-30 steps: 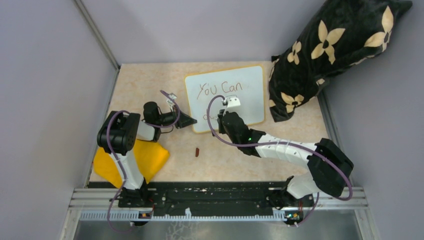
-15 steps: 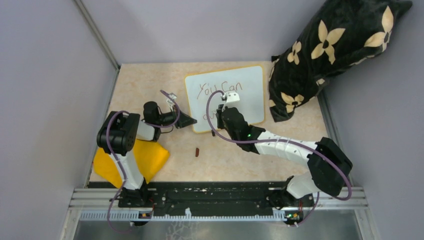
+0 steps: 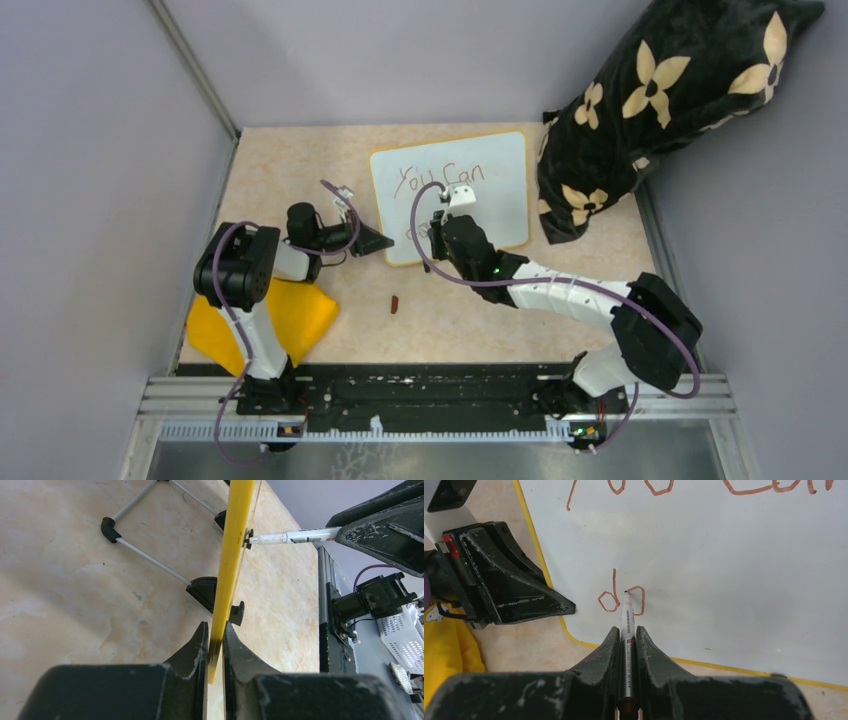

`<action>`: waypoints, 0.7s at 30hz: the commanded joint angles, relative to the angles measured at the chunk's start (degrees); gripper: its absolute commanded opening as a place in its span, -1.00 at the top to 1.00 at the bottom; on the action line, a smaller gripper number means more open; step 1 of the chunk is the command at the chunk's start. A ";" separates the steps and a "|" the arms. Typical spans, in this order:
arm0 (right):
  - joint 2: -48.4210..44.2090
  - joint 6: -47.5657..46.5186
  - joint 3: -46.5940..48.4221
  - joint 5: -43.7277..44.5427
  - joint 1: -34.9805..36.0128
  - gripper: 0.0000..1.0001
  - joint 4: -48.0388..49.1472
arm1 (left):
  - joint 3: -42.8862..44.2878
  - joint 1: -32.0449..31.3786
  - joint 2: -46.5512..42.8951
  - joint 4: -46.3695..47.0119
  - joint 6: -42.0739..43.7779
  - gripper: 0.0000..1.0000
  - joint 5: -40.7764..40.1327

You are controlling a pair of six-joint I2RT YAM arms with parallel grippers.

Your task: Write a sentence on the whiteboard

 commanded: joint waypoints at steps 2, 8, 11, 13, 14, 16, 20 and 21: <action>1.01 0.89 0.66 0.23 0.20 1.00 1.06 | 0.33 -0.43 -0.62 -2.35 0.99 1.00 -0.72; -0.02 1.29 -1.29 0.39 0.17 1.00 0.61 | 0.38 -0.43 -0.52 -2.28 0.97 1.00 -0.68; -0.14 1.47 -1.69 0.13 0.16 1.00 0.36 | 0.38 -0.52 -0.49 -2.35 0.99 1.00 -0.69; -0.23 1.51 -1.78 0.08 0.23 1.00 0.20 | 0.27 -0.52 -0.52 -2.42 0.99 1.00 -0.74; -0.31 1.53 -1.85 0.08 0.22 1.00 0.10 | 0.31 -0.52 -0.57 -2.41 1.03 1.00 -0.75; -0.50 1.52 -1.87 0.15 0.19 1.00 -0.08 | 0.29 -0.61 -0.53 -2.52 1.08 1.00 -0.71; -2.87 1.86 -1.84 0.72 0.22 1.00 -0.48 | 0.31 -0.61 -0.57 -2.52 1.08 1.00 -0.73; -4.13 1.86 -1.91 0.82 0.15 1.00 -0.34 | 0.31 -0.61 -0.49 -2.51 1.08 1.00 -0.69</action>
